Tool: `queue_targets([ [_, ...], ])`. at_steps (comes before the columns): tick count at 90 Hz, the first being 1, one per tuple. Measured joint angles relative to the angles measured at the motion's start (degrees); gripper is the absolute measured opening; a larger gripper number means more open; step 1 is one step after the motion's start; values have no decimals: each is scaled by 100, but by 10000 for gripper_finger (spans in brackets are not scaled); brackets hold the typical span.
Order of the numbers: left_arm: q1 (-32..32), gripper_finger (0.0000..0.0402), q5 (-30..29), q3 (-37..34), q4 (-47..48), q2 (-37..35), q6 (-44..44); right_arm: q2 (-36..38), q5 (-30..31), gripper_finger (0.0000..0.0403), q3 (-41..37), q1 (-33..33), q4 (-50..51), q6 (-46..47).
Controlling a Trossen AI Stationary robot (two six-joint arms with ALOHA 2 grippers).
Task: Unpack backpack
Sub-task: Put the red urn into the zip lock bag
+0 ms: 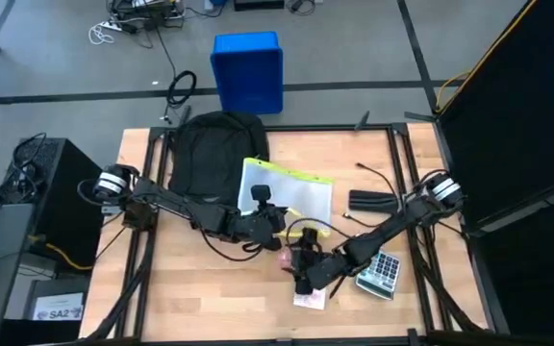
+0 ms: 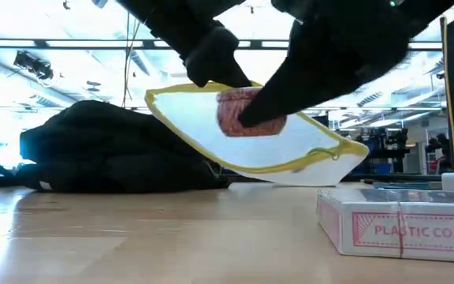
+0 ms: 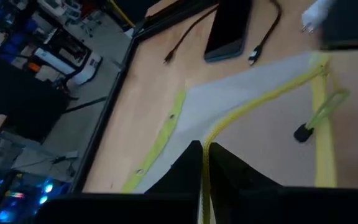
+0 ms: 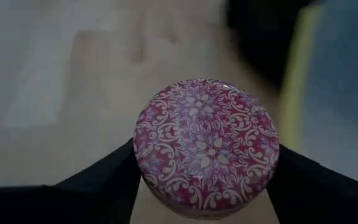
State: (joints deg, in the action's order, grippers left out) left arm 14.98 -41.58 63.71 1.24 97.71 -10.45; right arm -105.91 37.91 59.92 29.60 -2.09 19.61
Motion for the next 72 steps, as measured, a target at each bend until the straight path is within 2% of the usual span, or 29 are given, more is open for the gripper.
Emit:
queue_targets([
  [18,30,0,311,229,-4,0,121,109,527,258,-2,-294,374,595],
  [28,79,0,332,299,31,0,191,109,711,258,-2,-430,486,842],
  [52,191,0,375,335,-28,0,490,109,1638,258,-2,-614,1072,1620],
  [72,201,0,653,358,-143,0,488,109,1662,261,-2,-873,1315,1786],
])
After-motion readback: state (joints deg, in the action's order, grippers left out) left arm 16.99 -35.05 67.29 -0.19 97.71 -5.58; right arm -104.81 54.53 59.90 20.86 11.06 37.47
